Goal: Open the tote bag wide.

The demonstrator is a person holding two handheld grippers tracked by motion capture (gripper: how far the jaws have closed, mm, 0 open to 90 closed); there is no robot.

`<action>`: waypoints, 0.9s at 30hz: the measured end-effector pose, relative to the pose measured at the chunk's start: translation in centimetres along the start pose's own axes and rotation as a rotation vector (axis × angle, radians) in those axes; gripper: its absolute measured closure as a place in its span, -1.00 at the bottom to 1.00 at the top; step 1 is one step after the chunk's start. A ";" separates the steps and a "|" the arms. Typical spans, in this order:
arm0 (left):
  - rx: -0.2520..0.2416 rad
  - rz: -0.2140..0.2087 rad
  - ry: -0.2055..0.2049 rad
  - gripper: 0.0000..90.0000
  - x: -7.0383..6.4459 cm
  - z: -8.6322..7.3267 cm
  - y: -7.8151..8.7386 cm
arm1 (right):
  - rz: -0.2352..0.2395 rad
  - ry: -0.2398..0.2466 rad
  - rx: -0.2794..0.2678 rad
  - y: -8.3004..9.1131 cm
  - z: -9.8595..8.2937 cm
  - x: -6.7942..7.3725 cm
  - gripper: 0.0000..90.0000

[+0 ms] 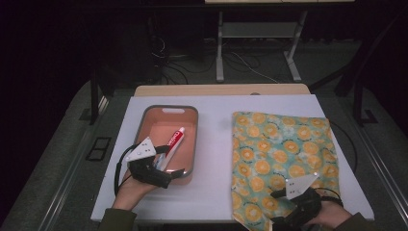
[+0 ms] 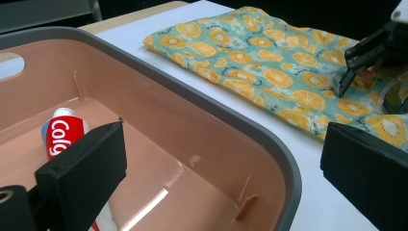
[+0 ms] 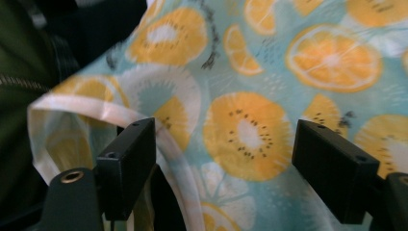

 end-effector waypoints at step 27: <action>0.005 0.005 0.006 -0.97 0.0 0.1 -0.1 | -0.096 0.001 -0.042 0.5 1.5 -1.5 1.00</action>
Point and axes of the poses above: each handheld gripper's, and its own axes: y roughly backward along the jaws, z roughly out of its top, x roughly to its left, the point moved 2 cm from there along -y, roughly forward along the jaws, and after that the axes turned 6 degrees about z, right-handed, at the moved point
